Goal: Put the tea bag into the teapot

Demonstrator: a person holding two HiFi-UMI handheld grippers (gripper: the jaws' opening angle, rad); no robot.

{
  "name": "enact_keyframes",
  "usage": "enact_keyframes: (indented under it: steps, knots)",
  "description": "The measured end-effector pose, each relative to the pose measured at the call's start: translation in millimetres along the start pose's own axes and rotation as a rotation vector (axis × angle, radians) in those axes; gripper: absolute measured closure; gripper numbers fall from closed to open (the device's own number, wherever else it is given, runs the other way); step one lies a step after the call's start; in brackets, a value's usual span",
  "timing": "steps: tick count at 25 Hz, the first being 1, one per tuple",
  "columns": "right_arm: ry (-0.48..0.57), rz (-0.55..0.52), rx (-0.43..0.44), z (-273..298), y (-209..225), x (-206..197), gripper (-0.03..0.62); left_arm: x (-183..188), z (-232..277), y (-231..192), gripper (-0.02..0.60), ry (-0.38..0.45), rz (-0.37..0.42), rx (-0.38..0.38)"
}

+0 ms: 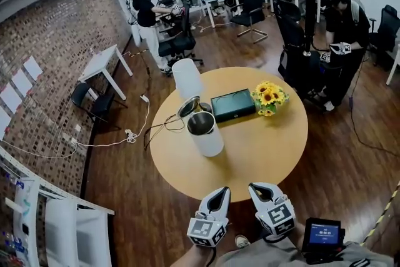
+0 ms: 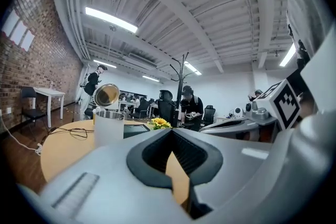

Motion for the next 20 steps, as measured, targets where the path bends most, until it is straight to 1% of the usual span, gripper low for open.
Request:
enact_keyframes:
  steps: [5, 10, 14, 20]
  knots:
    - [0.006, 0.004, 0.033, -20.0, -7.9, 0.8, 0.586, 3.0, -9.1, 26.6, 0.580, 0.010, -0.009, 0.006]
    - [0.032, -0.005, 0.030, -37.8, 21.1, 5.7, 0.586, 5.9, 9.3, 48.2, 0.580, 0.016, -0.028, 0.034]
    - [0.042, -0.004, 0.036, -42.2, 25.2, 0.9, 0.586, 0.3, 8.8, 52.5, 0.580, 0.007, -0.031, 0.049]
    - [0.029, -0.002, 0.046, -42.2, 18.6, -1.3, 0.588, -4.7, 1.2, 49.1, 0.580, -0.006, -0.030, 0.074]
Point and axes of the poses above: the fingertips, and each gripper's own axes: z forward along the fingers, y to its right, x out of its top, the point moved 2 cm from there along -z, backward along the fingers, and after that the axes turned 9 degrees about x, right-handed, at the moved point
